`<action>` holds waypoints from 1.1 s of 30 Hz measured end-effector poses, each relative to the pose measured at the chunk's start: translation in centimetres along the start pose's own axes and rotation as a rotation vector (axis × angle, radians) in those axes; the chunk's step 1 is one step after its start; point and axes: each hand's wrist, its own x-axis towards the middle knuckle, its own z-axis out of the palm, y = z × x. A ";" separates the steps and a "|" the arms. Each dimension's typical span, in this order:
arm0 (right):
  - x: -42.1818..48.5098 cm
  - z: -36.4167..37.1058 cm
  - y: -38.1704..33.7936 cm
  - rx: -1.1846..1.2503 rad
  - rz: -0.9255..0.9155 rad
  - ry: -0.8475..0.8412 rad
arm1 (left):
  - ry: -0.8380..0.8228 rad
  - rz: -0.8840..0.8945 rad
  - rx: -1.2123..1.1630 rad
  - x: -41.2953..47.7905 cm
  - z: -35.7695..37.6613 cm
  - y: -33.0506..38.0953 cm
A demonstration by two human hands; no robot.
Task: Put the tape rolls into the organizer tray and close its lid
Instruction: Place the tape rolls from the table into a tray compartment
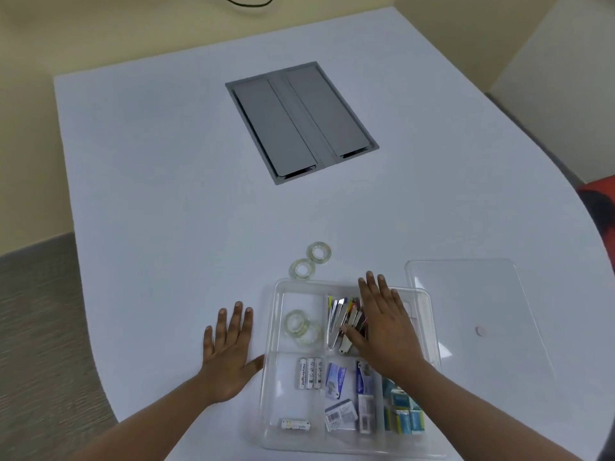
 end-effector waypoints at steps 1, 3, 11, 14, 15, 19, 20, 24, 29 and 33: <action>0.0 0.2 0.3 -0.004 0.001 -0.005 | 0.052 -0.003 -0.049 -0.1 -0.2 0.2; 0.0 0.5 0.4 0.005 0.003 -0.001 | 0.186 -0.032 -0.176 -0.2 -1.2 1.0; -0.4 1.3 0.4 0.033 0.010 0.066 | 0.446 0.056 -0.488 3.8 -8.5 6.9; -0.3 1.3 0.6 0.040 0.000 0.066 | 0.384 0.085 -0.450 6.5 -9.8 9.4; -0.3 1.3 0.6 0.042 0.000 0.064 | 0.362 0.081 -0.438 7.2 -10.1 10.2; -0.4 1.4 0.7 0.040 -0.005 0.065 | 0.304 -0.019 -0.355 9.7 -10.3 12.5; -0.4 1.4 0.7 0.044 -0.006 0.068 | 0.282 -0.060 -0.326 10.2 -10.3 12.9; -0.4 1.4 0.7 0.051 -0.008 0.083 | 0.219 -0.196 -0.203 11.2 -10.4 13.8; -0.3 1.3 0.6 0.046 -0.006 0.080 | 0.138 -0.315 -0.161 12.0 -10.9 14.4; -0.4 1.2 0.6 0.053 -0.006 0.071 | 0.097 -0.329 -0.051 12.5 -11.0 15.0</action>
